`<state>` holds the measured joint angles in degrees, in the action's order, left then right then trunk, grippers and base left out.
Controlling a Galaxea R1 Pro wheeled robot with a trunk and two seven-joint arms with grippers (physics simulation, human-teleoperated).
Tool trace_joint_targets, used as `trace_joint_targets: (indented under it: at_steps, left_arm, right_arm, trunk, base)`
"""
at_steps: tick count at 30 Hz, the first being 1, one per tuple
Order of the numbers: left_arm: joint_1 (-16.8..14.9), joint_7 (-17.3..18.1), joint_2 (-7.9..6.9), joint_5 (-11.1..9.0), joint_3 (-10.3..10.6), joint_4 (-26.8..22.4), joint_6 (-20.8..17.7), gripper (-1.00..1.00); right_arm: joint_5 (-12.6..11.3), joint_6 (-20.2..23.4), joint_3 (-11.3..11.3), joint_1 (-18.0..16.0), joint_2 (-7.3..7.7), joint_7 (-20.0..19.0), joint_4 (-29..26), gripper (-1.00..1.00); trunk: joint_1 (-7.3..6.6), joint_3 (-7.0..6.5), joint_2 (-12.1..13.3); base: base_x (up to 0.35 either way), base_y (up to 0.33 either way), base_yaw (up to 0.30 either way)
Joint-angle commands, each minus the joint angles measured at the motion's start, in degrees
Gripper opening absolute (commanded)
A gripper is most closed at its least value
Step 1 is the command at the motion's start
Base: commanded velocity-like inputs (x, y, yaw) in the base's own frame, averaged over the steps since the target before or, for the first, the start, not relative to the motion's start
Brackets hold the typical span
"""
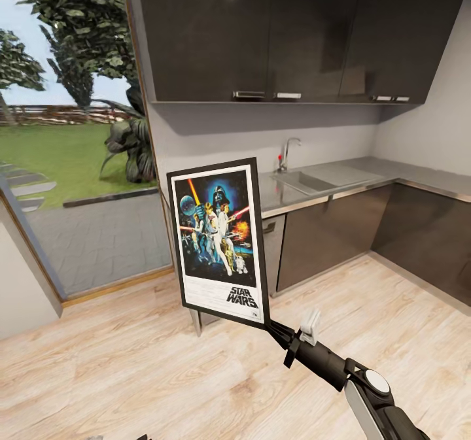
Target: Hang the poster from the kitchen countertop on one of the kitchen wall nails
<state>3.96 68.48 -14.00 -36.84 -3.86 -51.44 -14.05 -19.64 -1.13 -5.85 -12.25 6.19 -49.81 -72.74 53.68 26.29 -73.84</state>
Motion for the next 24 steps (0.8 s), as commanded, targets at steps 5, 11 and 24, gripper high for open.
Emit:
trace_joint_targets:
  at_steps: [5,11,24]
  left_arm:
    - [0.03,0.08,0.02,-0.25,0.05,-0.07,-0.65,1.0]
    - [0.06,0.08,0.03,-0.25,0.1,-0.06,-0.71,1.0]
    - [0.04,0.08,0.03,-0.25,0.17,-0.08,-0.7,1.0]
  right_arm:
    - [-0.4,-0.01,-0.04,-0.05,0.03,-0.14,0.05,-1.0]
    - [-0.4,-0.01,0.04,-0.05,0.05,-0.14,0.05,-1.0]
    - [-0.4,-0.01,0.12,-0.05,0.05,-0.13,0.05,-1.0]
  trunk:
    - [-1.1,-0.86,1.99]
    - [-2.42,-1.93,4.39]
    - [-5.28,-4.27,9.61]
  base:
    - [0.0,0.0,0.0]
    - [0.0,0.0,0.0]
    - [0.0,0.0,0.0]
